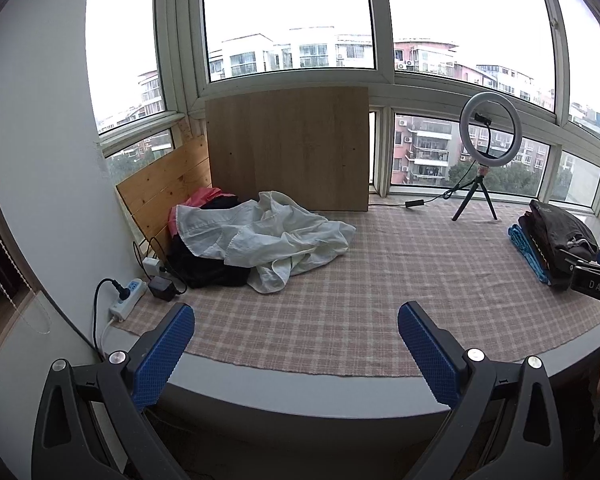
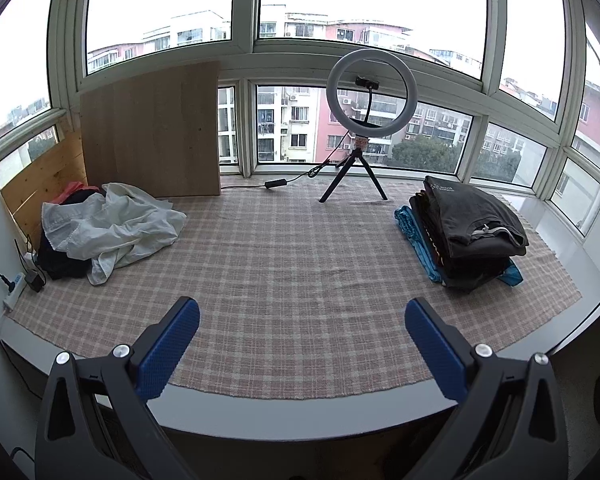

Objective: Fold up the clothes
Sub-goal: 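Move both tools toward the crumpled white shirt on the black bag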

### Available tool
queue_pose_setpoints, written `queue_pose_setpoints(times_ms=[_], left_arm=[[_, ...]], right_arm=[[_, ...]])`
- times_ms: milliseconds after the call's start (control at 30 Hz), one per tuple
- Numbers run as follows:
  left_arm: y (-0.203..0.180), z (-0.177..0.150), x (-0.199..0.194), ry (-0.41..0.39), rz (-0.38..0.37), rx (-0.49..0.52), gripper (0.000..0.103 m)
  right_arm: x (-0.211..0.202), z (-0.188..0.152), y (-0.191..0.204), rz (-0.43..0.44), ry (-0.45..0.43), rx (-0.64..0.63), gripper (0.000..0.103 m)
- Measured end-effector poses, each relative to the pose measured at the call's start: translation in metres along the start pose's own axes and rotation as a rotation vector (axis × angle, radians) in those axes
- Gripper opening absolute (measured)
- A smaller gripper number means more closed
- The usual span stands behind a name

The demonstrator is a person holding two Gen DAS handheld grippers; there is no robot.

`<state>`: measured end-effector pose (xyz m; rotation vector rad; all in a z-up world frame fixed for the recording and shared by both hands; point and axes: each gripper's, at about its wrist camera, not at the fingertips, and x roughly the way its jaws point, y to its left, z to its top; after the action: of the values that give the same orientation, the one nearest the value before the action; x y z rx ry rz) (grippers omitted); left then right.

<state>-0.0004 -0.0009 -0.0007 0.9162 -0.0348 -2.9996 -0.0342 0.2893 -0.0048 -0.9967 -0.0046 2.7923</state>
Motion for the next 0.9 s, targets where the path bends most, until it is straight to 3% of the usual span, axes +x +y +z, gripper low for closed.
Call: queue_pose_setpoints(times_ms=[367,500,733,900], left_arm=[[0.009,-0.008,0.013,0.05,-0.021,0.002,0.102],[0.017,-0.012,0.02,0.065,0.003,-0.007,0.102],[0.044,-0.016,0.028,0.078,0.057,-0.036,0.102],[0.066,-0.015,0.028,0.074,0.101,-0.067,0.102]], right_arm=[[-0.004,-0.01,0.007,0.032,0.013,0.018,0.103],[-0.004,-0.022,0.025,0.088,0.022,-0.019,0.103],[-0.014,-0.035,0.067,0.241,-0.055,-0.112,0.103],[-0.012,-0.031,0.087,0.283,-0.048,-0.112,0.103]])
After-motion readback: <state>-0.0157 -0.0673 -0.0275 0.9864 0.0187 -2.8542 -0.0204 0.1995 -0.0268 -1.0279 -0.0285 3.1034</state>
